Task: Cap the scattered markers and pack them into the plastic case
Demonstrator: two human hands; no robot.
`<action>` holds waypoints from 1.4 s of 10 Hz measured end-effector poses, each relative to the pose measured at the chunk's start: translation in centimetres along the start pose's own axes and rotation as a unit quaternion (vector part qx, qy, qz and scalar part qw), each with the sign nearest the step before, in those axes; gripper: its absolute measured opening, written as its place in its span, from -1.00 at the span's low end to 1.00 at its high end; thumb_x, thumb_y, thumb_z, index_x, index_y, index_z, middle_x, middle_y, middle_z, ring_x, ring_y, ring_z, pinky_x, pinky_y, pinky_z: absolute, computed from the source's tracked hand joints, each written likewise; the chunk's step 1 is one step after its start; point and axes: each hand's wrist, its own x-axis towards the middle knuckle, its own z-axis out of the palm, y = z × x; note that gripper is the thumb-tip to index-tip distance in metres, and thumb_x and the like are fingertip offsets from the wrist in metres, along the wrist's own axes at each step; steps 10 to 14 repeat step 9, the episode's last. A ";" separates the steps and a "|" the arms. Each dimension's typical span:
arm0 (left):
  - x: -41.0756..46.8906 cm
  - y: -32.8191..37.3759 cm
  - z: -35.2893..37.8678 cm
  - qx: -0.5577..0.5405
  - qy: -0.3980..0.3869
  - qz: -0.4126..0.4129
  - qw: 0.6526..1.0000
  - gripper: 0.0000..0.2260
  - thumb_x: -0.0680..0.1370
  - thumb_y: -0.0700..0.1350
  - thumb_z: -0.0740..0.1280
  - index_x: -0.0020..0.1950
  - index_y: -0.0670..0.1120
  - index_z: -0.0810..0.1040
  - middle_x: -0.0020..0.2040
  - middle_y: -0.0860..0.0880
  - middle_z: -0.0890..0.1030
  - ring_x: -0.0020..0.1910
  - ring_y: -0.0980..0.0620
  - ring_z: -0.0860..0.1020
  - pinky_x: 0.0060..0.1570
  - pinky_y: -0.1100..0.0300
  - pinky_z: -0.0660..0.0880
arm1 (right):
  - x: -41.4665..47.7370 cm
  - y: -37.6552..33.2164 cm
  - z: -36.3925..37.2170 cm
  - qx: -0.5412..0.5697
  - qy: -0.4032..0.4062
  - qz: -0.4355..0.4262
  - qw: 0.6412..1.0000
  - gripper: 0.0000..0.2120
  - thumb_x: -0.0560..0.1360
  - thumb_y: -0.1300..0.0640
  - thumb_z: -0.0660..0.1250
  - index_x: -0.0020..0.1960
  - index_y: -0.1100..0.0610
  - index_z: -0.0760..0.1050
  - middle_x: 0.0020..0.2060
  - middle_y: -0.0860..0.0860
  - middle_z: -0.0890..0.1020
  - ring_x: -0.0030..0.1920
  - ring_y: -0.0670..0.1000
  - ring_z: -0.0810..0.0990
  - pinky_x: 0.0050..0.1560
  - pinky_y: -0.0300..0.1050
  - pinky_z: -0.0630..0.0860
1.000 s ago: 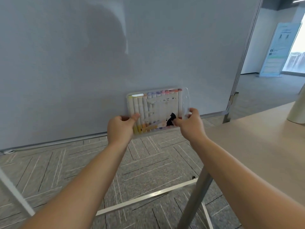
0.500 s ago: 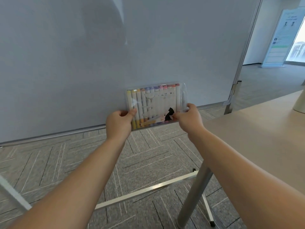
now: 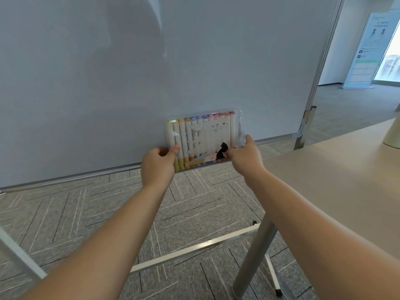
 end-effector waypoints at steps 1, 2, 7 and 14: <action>-0.1 0.1 0.0 -0.005 0.000 -0.002 1.000 -0.64 0.55 0.19 0.33 -0.04 -0.10 0.66 -0.16 0.00 0.67 -0.16 -0.02 0.62 -0.22 0.14 0.46 | -0.2 -0.2 -0.1 -0.002 -0.001 0.004 1.000 -0.40 0.51 0.25 0.33 0.49 0.13 0.19 0.07 0.13 0.56 -0.25 0.02 0.50 -0.40 -0.12 0.42; -0.4 0.3 0.1 -0.007 -0.001 -0.007 1.000 -0.70 0.56 0.14 0.34 -0.03 -0.09 0.64 -0.16 0.04 0.65 -0.17 0.02 0.60 -0.24 0.16 0.46 | -0.2 -0.2 -0.1 -0.006 -0.002 0.006 1.000 -0.38 0.53 0.29 0.30 0.51 0.14 0.12 0.04 0.14 0.50 -0.29 0.01 0.44 -0.44 -0.15 0.35; -0.8 0.3 0.2 -0.024 0.002 -0.034 0.999 -0.65 0.54 0.10 0.39 0.17 -0.13 0.60 0.02 0.01 0.64 -0.03 -0.02 0.59 -0.08 0.11 0.48 | -0.7 -0.3 0.5 -0.014 0.048 0.016 0.999 -0.40 0.53 0.25 0.27 0.51 0.18 0.13 -0.14 0.04 0.49 -0.22 0.05 0.51 -0.25 -0.03 0.47; -2.4 1.3 -1.8 -0.053 0.021 -0.042 0.997 -0.57 0.53 0.08 0.40 0.30 -0.14 0.49 0.11 0.01 0.55 0.07 0.02 0.51 0.02 0.13 0.40 | -3.9 -1.7 -0.1 -0.003 0.064 -0.010 0.998 -0.48 0.53 0.19 0.27 0.45 0.17 0.20 0.12 0.11 0.47 -0.21 0.00 0.52 -0.30 -0.05 0.46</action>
